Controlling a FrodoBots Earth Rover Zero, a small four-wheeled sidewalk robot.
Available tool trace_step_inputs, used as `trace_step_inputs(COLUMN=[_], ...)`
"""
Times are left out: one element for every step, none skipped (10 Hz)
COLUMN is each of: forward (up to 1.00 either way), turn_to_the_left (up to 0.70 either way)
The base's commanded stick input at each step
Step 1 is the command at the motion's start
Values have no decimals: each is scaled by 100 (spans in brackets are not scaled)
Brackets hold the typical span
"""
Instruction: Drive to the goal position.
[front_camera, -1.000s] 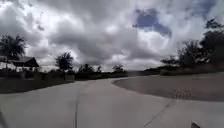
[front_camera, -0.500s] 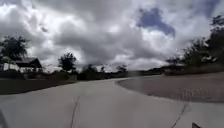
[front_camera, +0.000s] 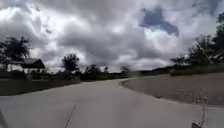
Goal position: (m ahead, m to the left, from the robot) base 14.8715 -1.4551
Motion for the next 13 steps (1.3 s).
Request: trace_step_inputs(forward=[58, 58, 58, 58, 58, 58, 58, 58, 58, 58, 58, 58, 58], turn_to_the_left=[14, 14, 14, 14, 14, 14, 14, 14, 14, 14, 14, 12, 7])
